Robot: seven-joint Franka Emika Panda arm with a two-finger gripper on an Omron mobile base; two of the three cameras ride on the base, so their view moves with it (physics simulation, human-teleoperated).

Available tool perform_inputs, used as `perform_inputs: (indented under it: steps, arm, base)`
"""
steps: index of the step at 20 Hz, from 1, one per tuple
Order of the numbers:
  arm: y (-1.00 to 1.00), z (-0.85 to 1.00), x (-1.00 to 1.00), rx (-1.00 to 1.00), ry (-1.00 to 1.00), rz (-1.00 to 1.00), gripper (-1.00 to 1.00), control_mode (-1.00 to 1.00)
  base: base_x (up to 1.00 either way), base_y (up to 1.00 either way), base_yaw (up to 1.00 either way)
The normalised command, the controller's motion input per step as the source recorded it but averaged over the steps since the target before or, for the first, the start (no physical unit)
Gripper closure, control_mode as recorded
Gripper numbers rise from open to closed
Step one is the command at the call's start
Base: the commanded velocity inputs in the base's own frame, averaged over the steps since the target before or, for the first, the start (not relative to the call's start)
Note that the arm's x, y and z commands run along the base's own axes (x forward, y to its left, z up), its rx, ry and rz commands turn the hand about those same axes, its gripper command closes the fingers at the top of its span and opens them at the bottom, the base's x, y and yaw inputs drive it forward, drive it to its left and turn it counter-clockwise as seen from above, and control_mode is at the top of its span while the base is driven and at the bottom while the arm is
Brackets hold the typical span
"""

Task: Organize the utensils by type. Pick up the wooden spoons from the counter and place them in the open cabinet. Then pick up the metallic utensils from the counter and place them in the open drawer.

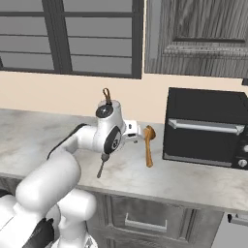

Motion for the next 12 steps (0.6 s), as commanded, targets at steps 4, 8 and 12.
perform_inputs:
  steps: [4, 8, 12]
  arm:
    - [-0.27, -0.24, 0.31, 0.00, 0.13, 0.00, -1.00, -1.00]
    - [-0.28, -0.24, 0.28, 0.00, 0.07, 0.00, -1.00, -1.00]
    - [-0.16, -0.19, 0.31, 0.00, 0.00, 0.00, -1.00, -1.00]
  base:
    - [0.00, 0.00, 0.00]
    - [0.00, 0.00, 0.00]
    - [0.00, 0.00, 0.00]
